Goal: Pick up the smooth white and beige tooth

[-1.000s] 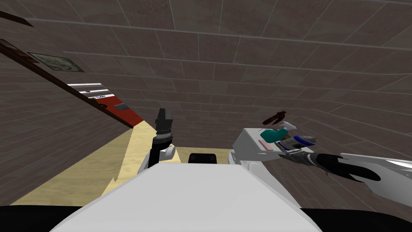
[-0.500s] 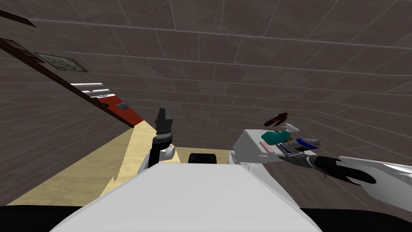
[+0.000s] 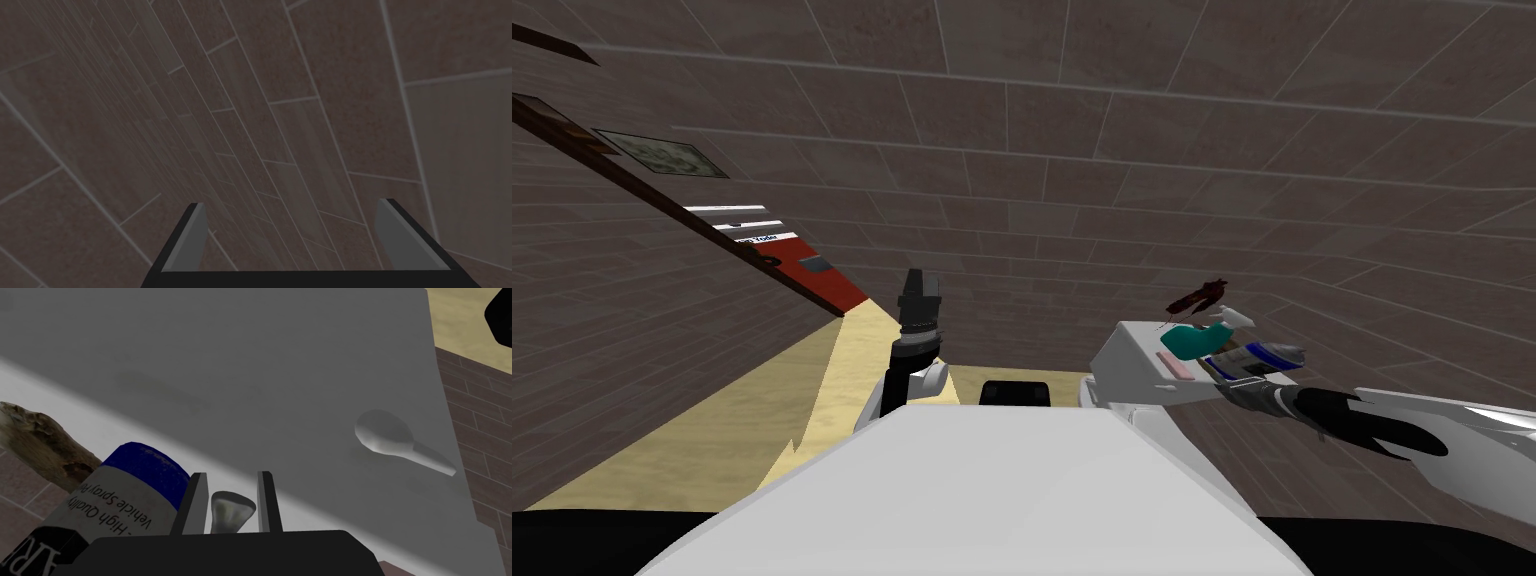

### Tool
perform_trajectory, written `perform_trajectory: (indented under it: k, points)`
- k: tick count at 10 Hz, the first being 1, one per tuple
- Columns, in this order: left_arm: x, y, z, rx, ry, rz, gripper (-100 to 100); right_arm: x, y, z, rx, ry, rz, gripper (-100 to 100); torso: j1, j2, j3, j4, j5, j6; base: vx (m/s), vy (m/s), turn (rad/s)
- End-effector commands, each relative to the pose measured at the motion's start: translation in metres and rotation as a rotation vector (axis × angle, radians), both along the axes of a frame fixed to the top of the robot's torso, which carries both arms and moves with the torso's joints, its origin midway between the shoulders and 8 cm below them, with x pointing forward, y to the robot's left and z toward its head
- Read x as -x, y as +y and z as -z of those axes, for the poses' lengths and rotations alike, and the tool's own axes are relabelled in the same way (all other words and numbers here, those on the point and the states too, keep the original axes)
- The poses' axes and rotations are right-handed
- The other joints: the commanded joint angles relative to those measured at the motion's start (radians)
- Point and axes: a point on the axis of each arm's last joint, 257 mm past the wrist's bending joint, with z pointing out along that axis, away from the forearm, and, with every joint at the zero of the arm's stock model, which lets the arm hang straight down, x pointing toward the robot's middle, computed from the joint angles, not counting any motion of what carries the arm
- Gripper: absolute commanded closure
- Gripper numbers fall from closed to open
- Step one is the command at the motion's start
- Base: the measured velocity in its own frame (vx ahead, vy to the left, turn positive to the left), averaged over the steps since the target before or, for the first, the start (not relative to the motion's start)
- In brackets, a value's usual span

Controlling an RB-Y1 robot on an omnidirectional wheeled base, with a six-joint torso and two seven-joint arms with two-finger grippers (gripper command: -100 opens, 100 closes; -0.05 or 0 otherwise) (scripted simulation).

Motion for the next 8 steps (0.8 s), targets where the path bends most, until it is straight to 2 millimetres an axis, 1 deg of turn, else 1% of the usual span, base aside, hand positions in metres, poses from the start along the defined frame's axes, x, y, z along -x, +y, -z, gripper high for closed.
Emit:
perform_trajectory:
  k: [1, 2, 3, 4, 6, 7, 8]
  points:
    - [0.000, 0.000, 0.000, 0.000, 0.000, 0.000, 0, 0.000, 0.000, 0.000, 0.000, 0.000, 0.000, 0, 0.000, 0.000, 0.000, 0.000, 0.000, 0.000, 0.000, 0.000, 0.000]
    - [0.000, 0.000, 0.000, 0.000, 0.000, 0.000, 0, 0.002, -0.001, 0.006, -0.001, 0.000, 0.002, 100, 0.000, 0.000, 0.000, 0.000, 0.000, 0.000, 0.008, -0.002, 0.024]
    - [0.000, 0.000, 0.000, 0.000, 0.000, 0.000, 0, -0.004, 0.001, -0.004, -0.001, -0.001, -0.006, 100, -0.001, -0.001, 0.000, 0.000, -0.001, -0.001, -0.013, 0.014, -0.048]
    - [0.000, 0.000, 0.000, 0.000, 0.000, 0.000, 0, -0.004, 0.001, -0.004, -0.001, -0.001, -0.006, 100, -0.001, 0.000, 0.000, 0.000, -0.001, 0.000, -0.025, 0.022, -0.027]
    - [0.000, 0.000, 0.000, 0.000, 0.000, 0.000, 0, -0.010, 0.003, -0.015, -0.001, -0.002, -0.013, 100, 0.000, 0.001, 0.000, 0.000, -0.001, 0.000, -0.030, 0.021, -0.033]
    - [0.000, 0.000, 0.000, 0.000, 0.000, 0.000, 0, -0.008, 0.002, -0.012, 0.000, -0.002, -0.009, 100, 0.000, 0.002, 0.001, 0.000, -0.001, 0.000, -0.016, 0.010, -0.011]
    - [0.000, 0.000, 0.000, 0.000, 0.000, 0.000, 0, -0.008, 0.002, -0.012, 0.000, -0.002, -0.011, 0, -0.001, 0.001, 0.000, 0.000, -0.001, 0.000, 0.000, 0.000, 0.000]
